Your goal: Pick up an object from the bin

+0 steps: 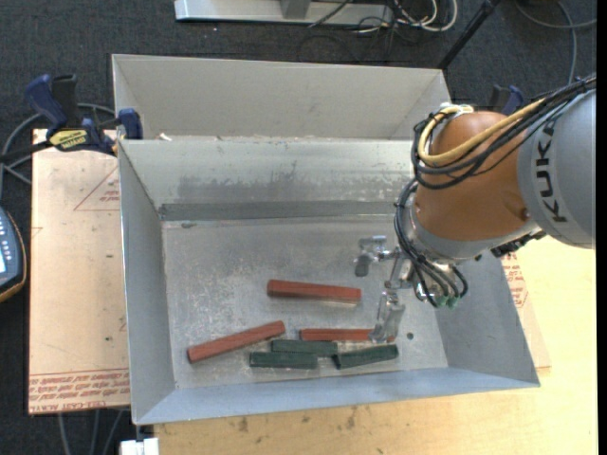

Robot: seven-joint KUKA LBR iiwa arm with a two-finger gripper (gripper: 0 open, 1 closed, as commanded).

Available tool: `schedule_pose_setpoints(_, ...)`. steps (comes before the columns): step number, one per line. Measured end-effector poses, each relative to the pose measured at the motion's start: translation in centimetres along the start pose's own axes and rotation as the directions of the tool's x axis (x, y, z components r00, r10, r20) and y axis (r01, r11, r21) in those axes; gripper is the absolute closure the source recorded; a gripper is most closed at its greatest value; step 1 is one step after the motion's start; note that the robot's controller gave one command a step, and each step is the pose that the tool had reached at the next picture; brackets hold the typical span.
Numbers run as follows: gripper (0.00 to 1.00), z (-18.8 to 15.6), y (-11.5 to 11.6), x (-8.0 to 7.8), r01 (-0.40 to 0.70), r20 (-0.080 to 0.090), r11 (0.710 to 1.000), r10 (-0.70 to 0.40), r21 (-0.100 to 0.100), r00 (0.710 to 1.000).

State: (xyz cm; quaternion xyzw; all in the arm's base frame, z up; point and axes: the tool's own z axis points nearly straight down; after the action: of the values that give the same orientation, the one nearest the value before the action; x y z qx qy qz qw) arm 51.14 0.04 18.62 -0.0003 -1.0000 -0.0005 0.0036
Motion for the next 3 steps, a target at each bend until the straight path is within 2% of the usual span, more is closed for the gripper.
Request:
schedule_pose_setpoints(1,0.00,11.8,2.3,2.1,0.081,0.014,0.997,-0.081,0.000,0.997)
schedule_pose_setpoints(2,1.00,11.6,2.3,2.2,0.081,0.008,0.997,-0.081,0.001,0.997)
schedule_pose_setpoints(3,1.00,-1.1,1.5,1.2,0.092,0.017,0.996,-0.092,0.002,0.996)
